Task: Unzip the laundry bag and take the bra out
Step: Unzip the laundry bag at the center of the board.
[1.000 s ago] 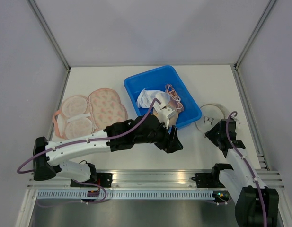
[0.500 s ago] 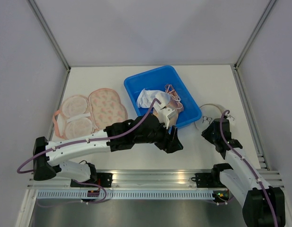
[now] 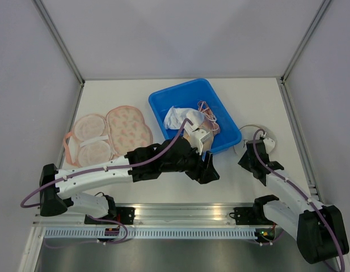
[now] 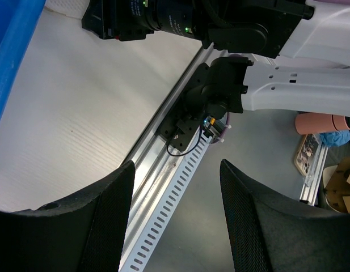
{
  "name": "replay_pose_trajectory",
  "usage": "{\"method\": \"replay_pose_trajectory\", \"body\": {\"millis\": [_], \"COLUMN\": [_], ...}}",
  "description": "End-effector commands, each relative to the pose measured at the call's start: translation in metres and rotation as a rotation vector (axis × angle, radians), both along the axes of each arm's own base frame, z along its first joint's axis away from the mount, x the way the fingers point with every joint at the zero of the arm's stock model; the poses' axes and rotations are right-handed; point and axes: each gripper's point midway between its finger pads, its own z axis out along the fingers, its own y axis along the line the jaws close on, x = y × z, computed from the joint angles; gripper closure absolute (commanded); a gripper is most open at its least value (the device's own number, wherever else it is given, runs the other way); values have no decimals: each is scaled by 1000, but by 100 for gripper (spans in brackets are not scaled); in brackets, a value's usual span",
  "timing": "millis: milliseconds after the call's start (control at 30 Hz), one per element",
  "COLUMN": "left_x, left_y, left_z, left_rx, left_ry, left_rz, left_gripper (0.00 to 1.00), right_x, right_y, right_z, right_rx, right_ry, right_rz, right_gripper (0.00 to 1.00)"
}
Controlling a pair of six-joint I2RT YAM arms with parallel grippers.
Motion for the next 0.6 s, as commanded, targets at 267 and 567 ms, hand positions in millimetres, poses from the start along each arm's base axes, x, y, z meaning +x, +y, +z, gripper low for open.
{"method": "replay_pose_trajectory", "body": {"millis": [267, 567], "left_x": [-5, -2], "left_y": [-2, 9], "left_z": [19, 34], "left_rx": [-71, -109], "left_ry": [7, -8], "left_rz": [-11, 29], "left_gripper": [34, 34], "right_x": [15, 15], "right_y": [-3, -4], "right_z": [7, -1], "right_rx": [-55, -60], "right_ry": [-19, 2], "right_rz": [-33, -43], "right_gripper": [61, 63]}}
